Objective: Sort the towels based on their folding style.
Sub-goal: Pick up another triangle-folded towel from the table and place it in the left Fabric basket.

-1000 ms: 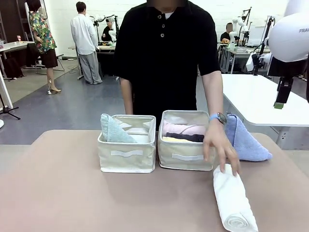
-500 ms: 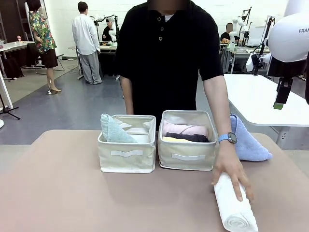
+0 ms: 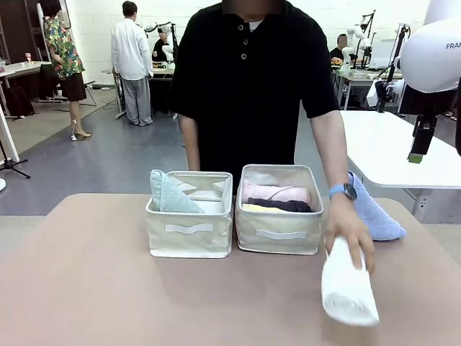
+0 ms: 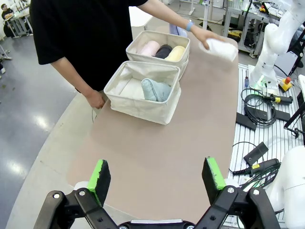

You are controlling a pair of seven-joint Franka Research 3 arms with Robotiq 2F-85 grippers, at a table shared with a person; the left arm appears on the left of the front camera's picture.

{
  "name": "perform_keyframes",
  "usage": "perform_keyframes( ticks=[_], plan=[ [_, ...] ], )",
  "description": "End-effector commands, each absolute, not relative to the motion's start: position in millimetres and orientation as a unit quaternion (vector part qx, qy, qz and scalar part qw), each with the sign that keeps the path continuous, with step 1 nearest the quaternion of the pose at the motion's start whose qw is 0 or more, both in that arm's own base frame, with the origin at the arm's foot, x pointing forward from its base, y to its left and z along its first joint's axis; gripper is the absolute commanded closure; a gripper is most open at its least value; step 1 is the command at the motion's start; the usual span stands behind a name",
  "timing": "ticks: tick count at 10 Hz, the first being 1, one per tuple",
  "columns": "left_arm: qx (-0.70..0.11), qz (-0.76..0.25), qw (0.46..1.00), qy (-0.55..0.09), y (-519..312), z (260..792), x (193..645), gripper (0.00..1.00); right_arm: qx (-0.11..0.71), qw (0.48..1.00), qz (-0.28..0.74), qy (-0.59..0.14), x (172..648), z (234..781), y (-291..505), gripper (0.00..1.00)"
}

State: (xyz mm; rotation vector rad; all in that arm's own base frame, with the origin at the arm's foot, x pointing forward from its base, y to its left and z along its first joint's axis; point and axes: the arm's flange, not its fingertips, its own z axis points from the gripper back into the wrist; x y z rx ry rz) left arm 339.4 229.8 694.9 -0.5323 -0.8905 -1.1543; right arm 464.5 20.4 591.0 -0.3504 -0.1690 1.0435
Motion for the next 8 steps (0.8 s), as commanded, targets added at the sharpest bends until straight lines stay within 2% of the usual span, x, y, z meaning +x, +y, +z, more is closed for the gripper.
perform_keyframes(
  ticks=[1, 8],
  plan=[
    [-0.24, -0.521, 0.71, -0.408, 229.0, 696.3, 337.7, 0.0, -0.117, 0.816, 0.563, -0.049, 528.7, 550.5, 41.9, 0.0],
    [-0.24, -0.521, 0.71, -0.408, 229.0, 696.3, 337.7, 0.0, -0.117, 0.816, 0.563, -0.049, 528.7, 550.5, 41.9, 0.0]
  ],
)
